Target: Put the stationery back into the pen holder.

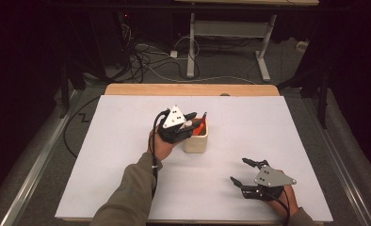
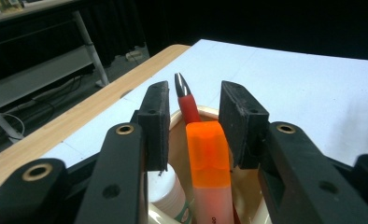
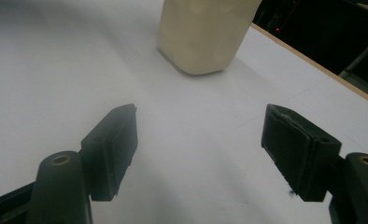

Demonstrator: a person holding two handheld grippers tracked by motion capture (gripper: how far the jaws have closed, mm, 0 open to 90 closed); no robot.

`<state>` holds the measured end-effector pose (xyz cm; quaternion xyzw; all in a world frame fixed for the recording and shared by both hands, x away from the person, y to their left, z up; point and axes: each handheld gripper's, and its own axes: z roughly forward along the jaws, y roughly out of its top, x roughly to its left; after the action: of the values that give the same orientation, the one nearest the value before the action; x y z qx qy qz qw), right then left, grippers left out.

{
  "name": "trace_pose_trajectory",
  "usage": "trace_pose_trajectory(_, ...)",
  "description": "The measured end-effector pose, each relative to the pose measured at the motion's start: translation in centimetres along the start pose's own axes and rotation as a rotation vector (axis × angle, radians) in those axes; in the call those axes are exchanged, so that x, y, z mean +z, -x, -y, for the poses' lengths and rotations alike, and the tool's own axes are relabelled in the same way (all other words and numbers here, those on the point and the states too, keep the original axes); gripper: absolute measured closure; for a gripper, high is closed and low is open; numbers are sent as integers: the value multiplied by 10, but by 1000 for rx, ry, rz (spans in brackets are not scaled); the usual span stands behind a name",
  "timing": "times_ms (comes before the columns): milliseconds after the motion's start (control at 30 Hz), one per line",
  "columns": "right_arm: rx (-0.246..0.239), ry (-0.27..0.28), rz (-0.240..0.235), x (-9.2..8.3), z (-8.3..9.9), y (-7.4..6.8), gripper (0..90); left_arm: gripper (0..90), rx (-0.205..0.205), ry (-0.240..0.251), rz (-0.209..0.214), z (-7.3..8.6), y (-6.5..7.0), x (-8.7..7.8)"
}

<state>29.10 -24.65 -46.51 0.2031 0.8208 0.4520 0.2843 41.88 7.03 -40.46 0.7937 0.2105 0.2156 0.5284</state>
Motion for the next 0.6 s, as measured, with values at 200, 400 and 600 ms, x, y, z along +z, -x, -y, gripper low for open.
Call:
trace_pose_trajectory(200, 3, 3, 5, 0, 0, 0, 276, 616, 25, -9, -13, -4, 0, -5)
trace_pose_trajectory(400, 1, 5, 6, 0, 0, 0, 276, 566, 44, -24, -27, -5, 1, -7)
trace_pose_trajectory(600, 2, 5, 6, 0, 0, 0, 276, 485, 63, -37, -41, -6, 3, -7)
